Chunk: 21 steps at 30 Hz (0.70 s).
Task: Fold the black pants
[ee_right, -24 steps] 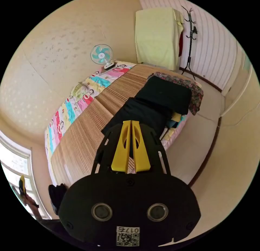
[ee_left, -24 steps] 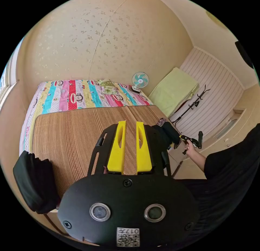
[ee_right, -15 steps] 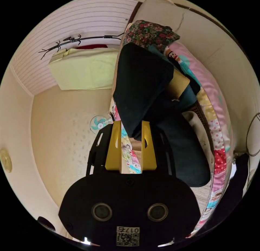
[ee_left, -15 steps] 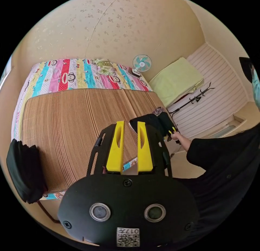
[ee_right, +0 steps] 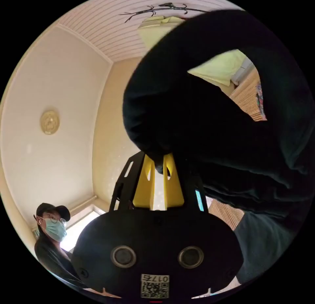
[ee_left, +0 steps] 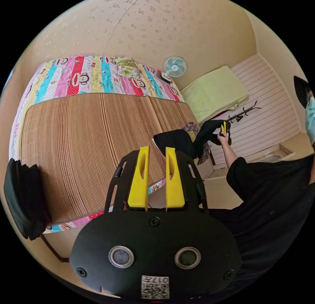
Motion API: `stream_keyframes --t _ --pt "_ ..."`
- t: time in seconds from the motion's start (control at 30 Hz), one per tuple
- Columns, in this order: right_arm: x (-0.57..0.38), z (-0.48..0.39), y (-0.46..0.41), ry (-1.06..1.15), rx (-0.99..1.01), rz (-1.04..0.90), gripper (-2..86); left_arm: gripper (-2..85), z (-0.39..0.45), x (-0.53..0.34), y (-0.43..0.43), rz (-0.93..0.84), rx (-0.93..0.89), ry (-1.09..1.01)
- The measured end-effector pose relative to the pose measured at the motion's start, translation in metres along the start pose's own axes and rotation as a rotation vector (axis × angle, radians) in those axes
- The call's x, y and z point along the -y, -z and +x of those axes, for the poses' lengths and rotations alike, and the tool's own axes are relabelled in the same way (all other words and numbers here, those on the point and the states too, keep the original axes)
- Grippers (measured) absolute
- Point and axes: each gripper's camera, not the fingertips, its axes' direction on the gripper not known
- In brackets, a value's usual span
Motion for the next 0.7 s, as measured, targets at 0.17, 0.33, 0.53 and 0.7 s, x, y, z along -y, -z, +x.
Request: stream_keyframes --t 0.17,0.33,0.53,0.7 --pt "-0.093 -0.126 -0.094 0.321 0.018 -0.491 3.1 7.9 -0.020 -0.012 0.027 0.087 -0.082 0.040" --pt "-0.252 -0.131 -0.126 0.323 0.030 -0.782 2.6 7.8 -0.045 -0.027 0.050 0.122 -0.117 0.071" --pt "-0.512 0.006 -0.163 0.147 -0.450 -1.317 3.9 7.7 -0.084 -0.054 0.063 0.126 -0.103 0.162" --pt "-0.668 0.116 -0.158 -0.001 -0.839 -1.751 5.9 7.7 -0.098 -0.066 0.058 0.060 -0.117 0.222"
